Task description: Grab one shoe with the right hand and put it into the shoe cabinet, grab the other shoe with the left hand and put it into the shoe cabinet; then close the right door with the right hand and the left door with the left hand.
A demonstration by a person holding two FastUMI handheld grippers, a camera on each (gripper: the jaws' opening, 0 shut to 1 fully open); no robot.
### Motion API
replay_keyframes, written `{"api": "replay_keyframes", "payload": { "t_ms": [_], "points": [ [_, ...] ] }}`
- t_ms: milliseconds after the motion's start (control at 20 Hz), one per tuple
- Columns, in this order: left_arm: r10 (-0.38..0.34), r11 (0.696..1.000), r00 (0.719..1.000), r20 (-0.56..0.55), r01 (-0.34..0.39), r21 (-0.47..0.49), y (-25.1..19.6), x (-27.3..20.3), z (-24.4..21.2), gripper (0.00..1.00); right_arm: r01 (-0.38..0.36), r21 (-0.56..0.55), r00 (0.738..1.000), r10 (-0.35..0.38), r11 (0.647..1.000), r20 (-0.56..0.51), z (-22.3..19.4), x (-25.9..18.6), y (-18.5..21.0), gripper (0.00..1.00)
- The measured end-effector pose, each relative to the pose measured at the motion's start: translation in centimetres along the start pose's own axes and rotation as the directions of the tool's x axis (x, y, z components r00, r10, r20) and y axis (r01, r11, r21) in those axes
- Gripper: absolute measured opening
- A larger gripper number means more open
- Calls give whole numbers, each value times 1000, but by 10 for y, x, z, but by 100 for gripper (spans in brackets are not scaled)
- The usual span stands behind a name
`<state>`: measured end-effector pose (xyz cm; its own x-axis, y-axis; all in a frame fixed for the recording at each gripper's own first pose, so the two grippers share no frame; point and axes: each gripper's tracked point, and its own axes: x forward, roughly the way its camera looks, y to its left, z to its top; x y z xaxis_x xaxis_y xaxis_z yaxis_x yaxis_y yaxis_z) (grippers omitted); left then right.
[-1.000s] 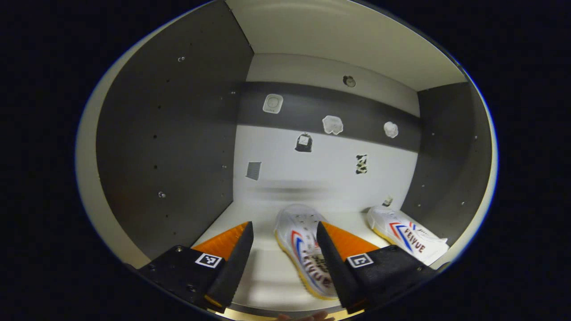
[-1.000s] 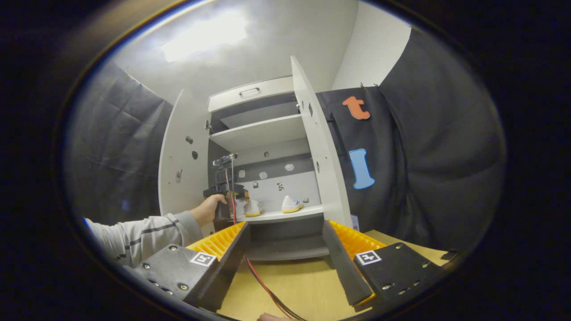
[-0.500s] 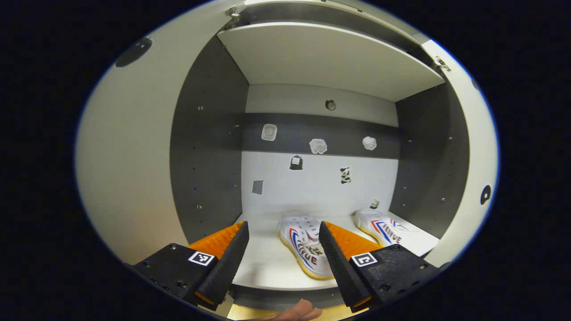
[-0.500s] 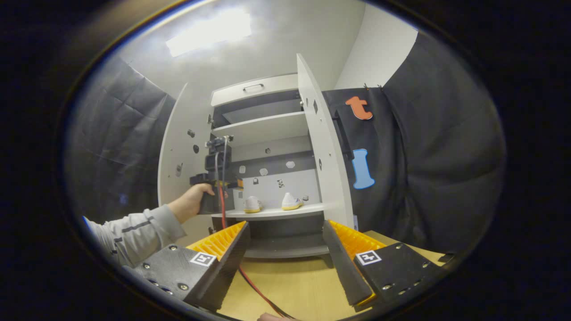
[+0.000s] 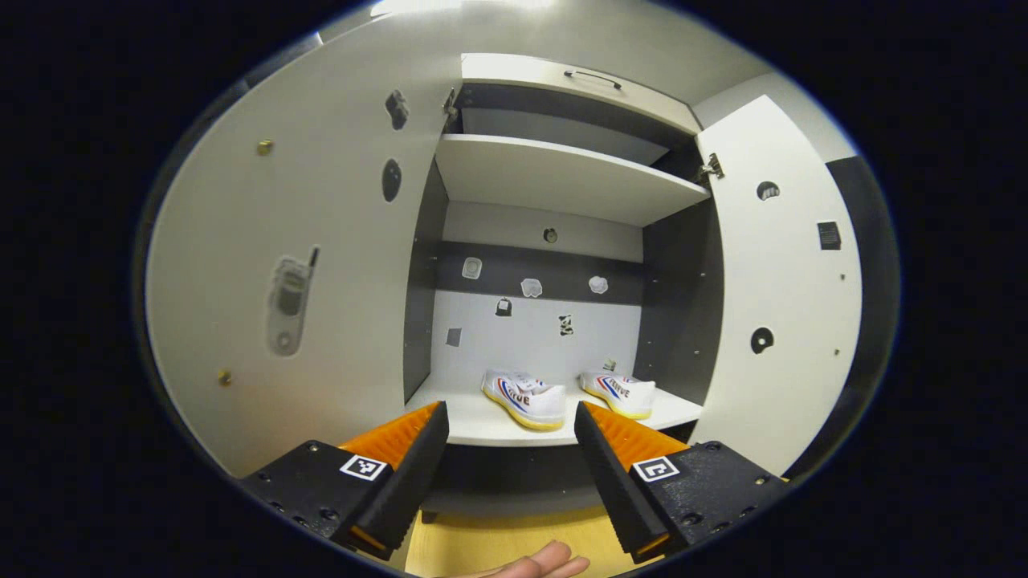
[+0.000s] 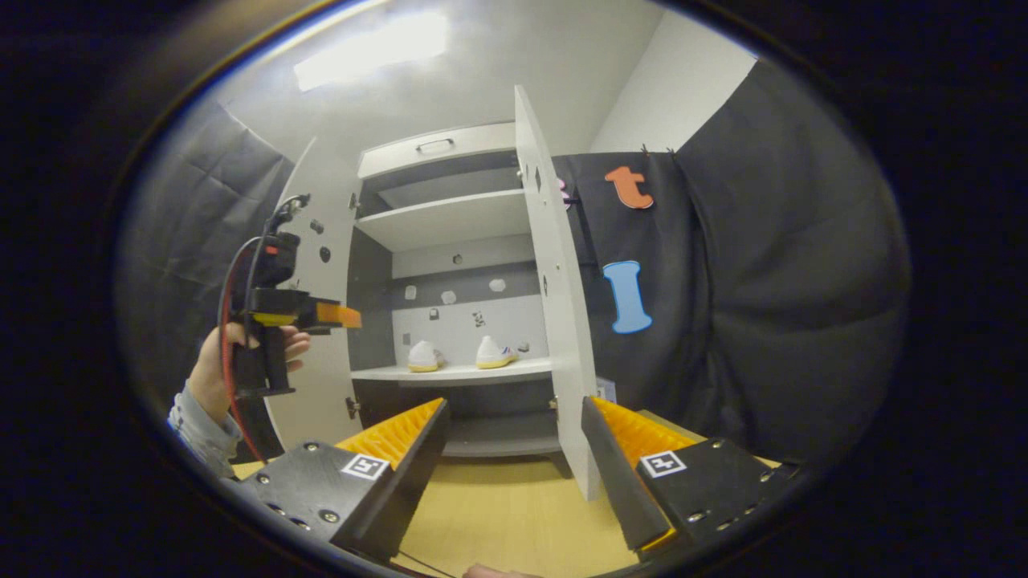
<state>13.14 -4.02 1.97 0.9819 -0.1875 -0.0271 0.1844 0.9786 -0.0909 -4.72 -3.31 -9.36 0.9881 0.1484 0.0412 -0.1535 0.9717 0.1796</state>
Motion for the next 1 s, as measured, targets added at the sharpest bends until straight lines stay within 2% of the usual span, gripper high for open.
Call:
{"api": "replay_keyframes", "payload": {
  "t_ms": [200,250,300,400,450,500,550,700,750,800,1000],
  "points": [
    [-32,999,999,6,32,8,-1,-55,-14,95,44,-69,999,-46,997,-20,25,15,-35,97],
    [-40,999,999,9,40,13,-2,-67,-18,91,51,-84,998,-53,995,-20,34,17,-42,97],
    [-56,998,998,22,56,3,-6,-78,-19,95,65,-94,997,-67,993,-24,41,20,-50,97],
    [-75,997,997,34,75,-17,-10,-97,-26,95,94,-118,995,-97,989,-22,53,24,-66,97],
    [-78,997,997,19,78,-11,-9,-105,-35,95,110,-135,993,-114,985,-22,57,26,-75,97],
    [-77,997,997,-6,77,2,-9,-114,-46,91,123,-156,992,-128,980,-22,63,28,-83,97],
    [-81,997,996,-25,82,17,-10,-121,-55,95,139,-177,989,-145,974,-22,68,29,-92,97],
    [-93,996,995,-22,93,5,-10,-133,-65,95,167,-217,986,-169,962,7,92,39,-115,98],
    [-100,995,995,-22,100,7,-11,-136,-68,91,182,-214,983,-183,960,16,99,46,-127,98],
    [-102,995,994,-26,102,4,-9,-137,-70,95,206,-208,978,-207,956,19,108,52,-141,98],
    [-110,994,993,-39,110,7,-1,-140,-72,96,272,-183,961,-275,945,9,137,88,-199,98]
  ]
}}
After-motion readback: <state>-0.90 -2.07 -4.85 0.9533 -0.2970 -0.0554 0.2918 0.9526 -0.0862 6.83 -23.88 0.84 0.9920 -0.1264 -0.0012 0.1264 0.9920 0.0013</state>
